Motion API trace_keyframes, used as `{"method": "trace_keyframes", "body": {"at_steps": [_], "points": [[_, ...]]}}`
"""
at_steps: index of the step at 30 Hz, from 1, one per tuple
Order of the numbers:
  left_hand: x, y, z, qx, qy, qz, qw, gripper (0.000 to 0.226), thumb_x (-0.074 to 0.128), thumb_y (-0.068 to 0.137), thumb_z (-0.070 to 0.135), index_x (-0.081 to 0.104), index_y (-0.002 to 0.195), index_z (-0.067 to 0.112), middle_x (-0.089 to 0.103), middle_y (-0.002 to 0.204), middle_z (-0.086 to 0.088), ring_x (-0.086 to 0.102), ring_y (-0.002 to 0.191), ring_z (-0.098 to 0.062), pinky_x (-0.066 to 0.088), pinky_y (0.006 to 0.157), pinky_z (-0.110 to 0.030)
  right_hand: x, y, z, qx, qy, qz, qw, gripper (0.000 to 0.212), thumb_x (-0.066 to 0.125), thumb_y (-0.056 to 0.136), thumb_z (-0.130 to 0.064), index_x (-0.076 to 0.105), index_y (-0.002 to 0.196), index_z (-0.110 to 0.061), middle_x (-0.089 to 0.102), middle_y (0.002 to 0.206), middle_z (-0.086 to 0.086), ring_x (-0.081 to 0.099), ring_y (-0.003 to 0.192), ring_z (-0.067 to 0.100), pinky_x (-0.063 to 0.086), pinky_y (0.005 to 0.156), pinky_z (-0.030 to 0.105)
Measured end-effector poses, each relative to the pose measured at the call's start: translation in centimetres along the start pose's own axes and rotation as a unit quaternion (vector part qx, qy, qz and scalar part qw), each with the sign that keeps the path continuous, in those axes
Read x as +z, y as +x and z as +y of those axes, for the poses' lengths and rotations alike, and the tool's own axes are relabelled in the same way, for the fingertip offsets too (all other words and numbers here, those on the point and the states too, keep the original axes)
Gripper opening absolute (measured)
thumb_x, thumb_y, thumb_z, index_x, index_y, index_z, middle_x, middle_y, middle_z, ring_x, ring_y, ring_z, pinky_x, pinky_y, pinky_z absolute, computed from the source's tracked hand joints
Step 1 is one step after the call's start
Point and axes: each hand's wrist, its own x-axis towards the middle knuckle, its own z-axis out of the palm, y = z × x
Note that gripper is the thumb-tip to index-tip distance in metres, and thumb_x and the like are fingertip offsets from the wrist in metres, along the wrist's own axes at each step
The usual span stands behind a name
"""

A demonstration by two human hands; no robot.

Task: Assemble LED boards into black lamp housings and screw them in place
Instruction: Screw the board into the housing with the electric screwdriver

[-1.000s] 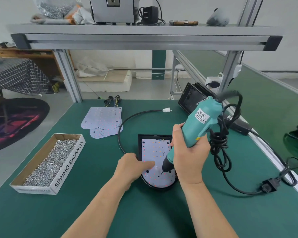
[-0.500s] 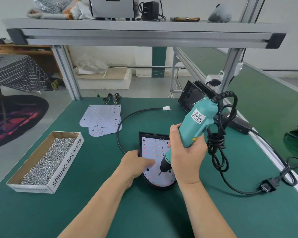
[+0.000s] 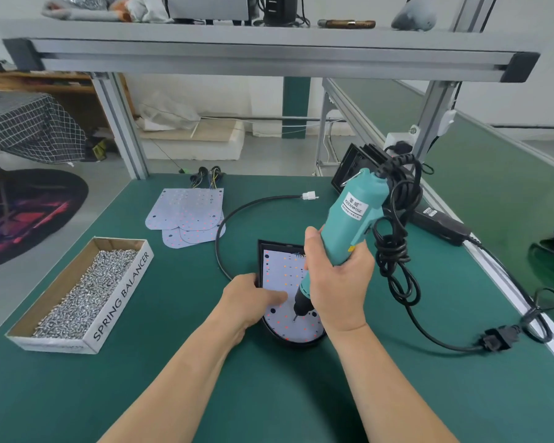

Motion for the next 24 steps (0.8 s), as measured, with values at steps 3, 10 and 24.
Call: {"method": "trace_keyframes", "body": {"at_steps": [3, 10, 24], "points": [[0.0, 0.0, 0.0, 0.007, 0.001, 0.003, 1.0, 0.015, 0.079, 0.078, 0.018, 0.074, 0.092, 0.015, 0.077, 0.092, -0.001, 0.073, 0.09, -0.021, 0.059, 0.086, -0.038, 0.2, 0.0, -0.3, 0.004, 0.005, -0.012, 1.0, 0.045, 0.068, 0.082, -0.036, 0.043, 0.071, 0.001, 0.045, 0.057, 0.024, 0.043, 0.05, 0.04, 0.04, 0.048, 0.05], [-0.2, -0.2, 0.0, 0.003, -0.002, -0.008, 1.0, 0.018, 0.079, 0.077, 0.017, 0.074, 0.094, 0.014, 0.077, 0.093, 0.0, 0.073, 0.093, -0.021, 0.058, 0.09, -0.04, -0.7, -0.2, -1.9, -0.007, 0.021, -0.02, 1.0, 0.034, 0.068, 0.084, -0.034, 0.055, 0.076, -0.004, 0.054, 0.059, 0.017, 0.052, 0.055, 0.038, 0.049, 0.057, 0.043], [-4.4, -1.8, -1.1, -0.034, -0.2, 0.094, 0.975, 0.022, 0.061, 0.098, 0.013, 0.055, 0.078, 0.004, 0.055, 0.07, -0.011, 0.047, 0.057, -0.018, 0.039, 0.056, -0.026, -5.0, 3.9, 2.0, 0.27, 0.245, 0.19, 0.912, 0.024, 0.066, 0.096, -0.038, 0.055, 0.093, -0.017, 0.057, 0.062, -0.007, 0.057, 0.056, 0.01, 0.05, 0.061, 0.024]]}}
